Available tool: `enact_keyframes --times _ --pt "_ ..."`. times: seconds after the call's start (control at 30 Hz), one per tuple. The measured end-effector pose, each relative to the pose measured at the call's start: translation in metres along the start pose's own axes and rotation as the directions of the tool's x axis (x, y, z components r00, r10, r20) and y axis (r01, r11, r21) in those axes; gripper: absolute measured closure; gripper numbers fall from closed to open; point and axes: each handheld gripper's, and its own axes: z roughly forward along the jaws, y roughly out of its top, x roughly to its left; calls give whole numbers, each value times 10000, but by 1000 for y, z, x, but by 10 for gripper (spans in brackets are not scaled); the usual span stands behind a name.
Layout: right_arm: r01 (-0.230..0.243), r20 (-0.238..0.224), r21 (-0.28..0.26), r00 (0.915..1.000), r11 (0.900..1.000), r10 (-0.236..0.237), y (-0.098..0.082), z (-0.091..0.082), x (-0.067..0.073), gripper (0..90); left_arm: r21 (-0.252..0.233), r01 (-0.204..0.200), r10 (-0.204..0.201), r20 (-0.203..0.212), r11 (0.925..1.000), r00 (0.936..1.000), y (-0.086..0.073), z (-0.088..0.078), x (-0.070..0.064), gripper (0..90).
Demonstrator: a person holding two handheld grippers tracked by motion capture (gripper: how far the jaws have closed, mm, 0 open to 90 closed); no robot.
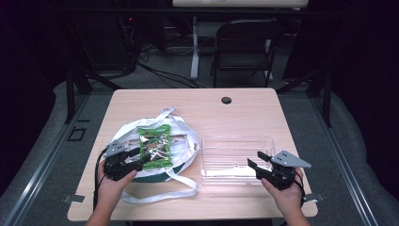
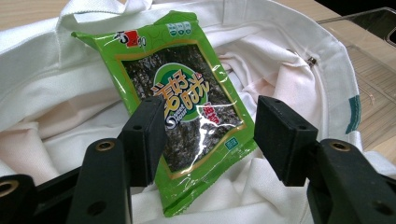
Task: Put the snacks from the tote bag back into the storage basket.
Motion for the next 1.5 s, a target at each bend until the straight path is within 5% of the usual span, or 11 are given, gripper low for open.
enact_keyframes --times 0.37,0.73,1.03,1.5 --pt "65 30 -61 10000 10000 -65 1 -1 1 441 227 233 -230 -125 9995 9997 2 1 1 411" --pt "41 157 -315 9999 9995 -36 2 -3 1 440 240 660 -670 429 9975 9968 6 -5 6 479" --pt "38 46 -261 10000 9997 -37 3 -1 0 441 340 1608 -1612 83 9864 9869 8 -11 19 451" --pt "32 54 -192 10000 9998 -31 3 0 0 441 665 2027 -2028 -60 9770 9792 17 -12 27 402"
